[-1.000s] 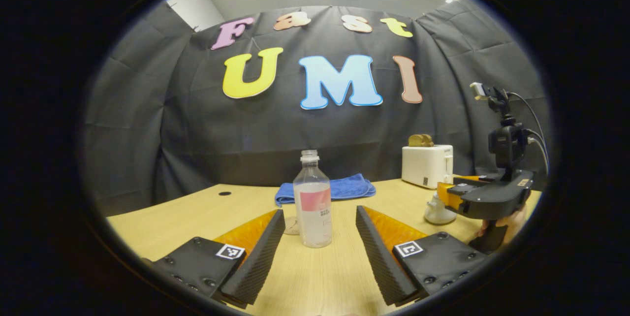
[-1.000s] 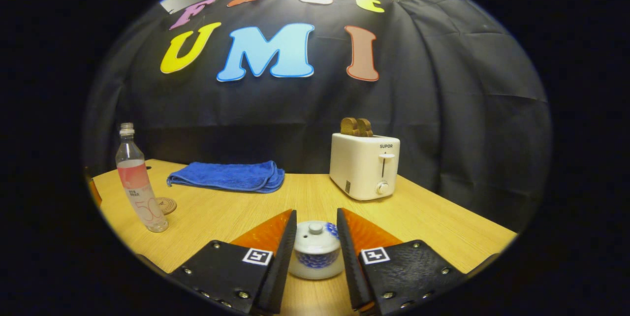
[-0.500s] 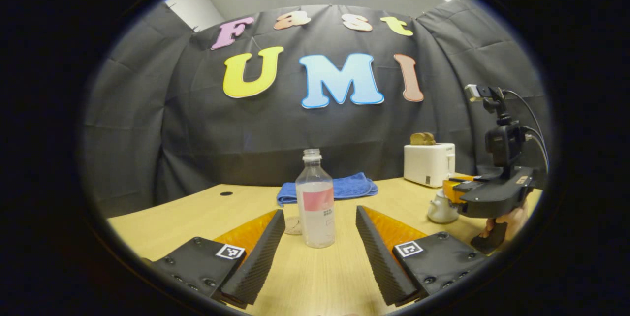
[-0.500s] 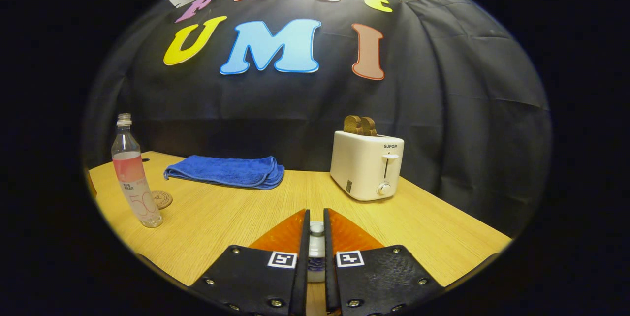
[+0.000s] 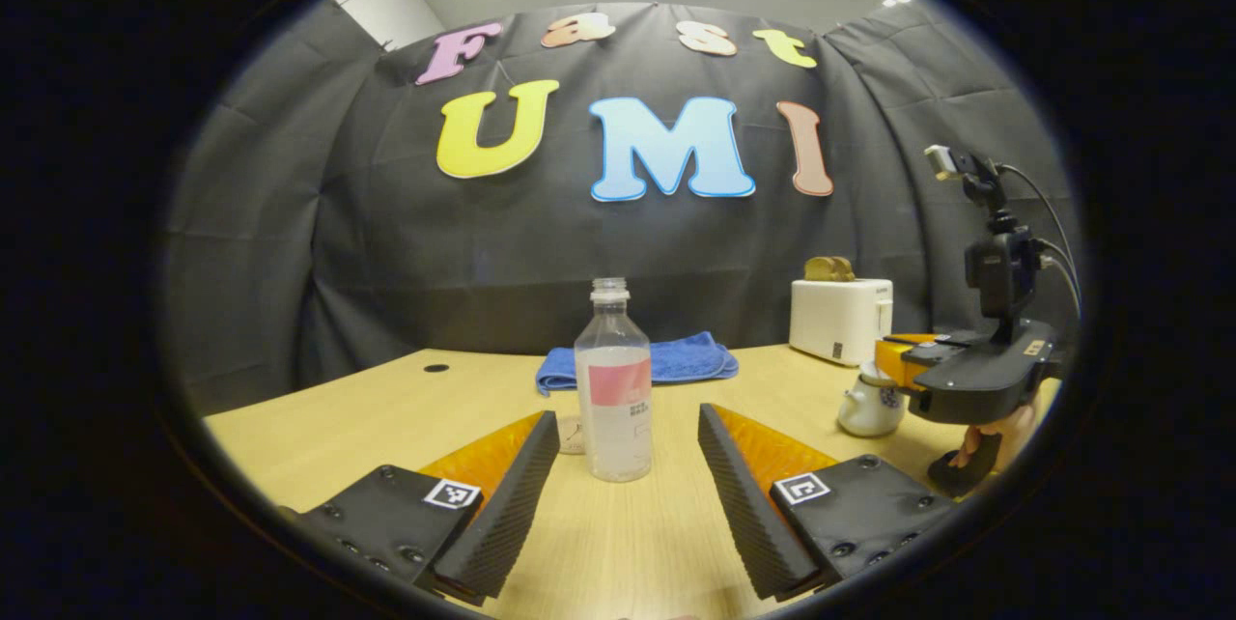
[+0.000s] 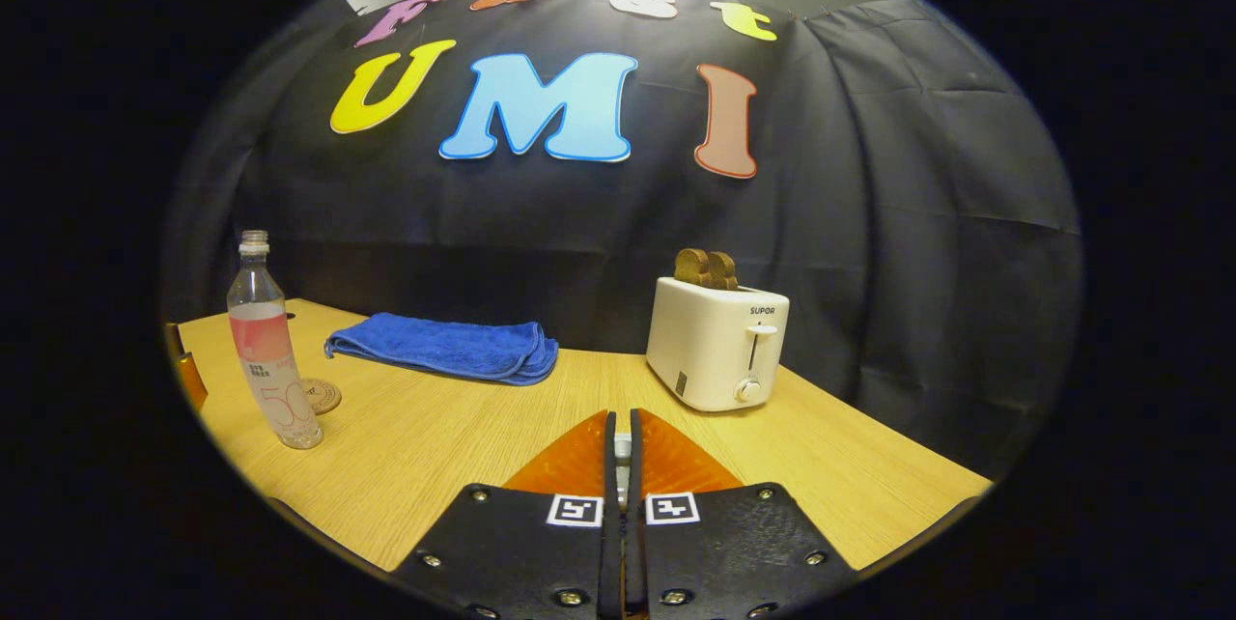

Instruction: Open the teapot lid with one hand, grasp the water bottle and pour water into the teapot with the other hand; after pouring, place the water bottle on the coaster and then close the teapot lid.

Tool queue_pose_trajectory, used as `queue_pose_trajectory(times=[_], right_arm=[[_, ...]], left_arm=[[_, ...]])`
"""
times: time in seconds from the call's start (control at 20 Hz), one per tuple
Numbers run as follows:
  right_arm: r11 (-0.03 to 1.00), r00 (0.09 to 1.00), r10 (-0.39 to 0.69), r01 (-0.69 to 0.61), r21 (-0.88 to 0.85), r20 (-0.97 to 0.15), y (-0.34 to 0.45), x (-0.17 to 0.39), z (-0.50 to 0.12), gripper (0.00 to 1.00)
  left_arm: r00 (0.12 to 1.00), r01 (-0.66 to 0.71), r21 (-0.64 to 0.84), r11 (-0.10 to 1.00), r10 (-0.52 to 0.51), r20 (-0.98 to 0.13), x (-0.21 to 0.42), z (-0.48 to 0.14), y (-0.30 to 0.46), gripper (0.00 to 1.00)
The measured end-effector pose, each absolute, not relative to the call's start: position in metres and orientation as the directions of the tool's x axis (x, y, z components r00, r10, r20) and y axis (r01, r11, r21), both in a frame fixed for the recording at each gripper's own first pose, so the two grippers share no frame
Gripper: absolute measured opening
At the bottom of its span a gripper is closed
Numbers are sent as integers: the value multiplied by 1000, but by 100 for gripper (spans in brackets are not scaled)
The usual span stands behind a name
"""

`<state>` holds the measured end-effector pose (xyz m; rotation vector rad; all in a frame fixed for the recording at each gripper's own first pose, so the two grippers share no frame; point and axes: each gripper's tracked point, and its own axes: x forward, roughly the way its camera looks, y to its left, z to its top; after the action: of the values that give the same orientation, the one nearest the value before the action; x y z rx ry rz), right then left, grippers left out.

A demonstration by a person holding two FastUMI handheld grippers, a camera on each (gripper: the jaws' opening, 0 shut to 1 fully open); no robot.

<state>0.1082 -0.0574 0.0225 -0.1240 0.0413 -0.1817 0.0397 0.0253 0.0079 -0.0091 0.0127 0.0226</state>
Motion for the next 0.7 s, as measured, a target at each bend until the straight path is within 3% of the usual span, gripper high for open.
queue_pose_trajectory(times=[0.45, 0.7], right_arm=[[987, 993, -114, 116, -114, 21, -42, 76, 40, 2], [992, 997, -65, 70, -110, 44, -32, 54, 46, 2]], left_arm=[[1000, -27, -13, 1000, 27, -12, 68, 6, 30, 100], [997, -27, -59, 998, 23, -70, 99, -10, 35, 100]])
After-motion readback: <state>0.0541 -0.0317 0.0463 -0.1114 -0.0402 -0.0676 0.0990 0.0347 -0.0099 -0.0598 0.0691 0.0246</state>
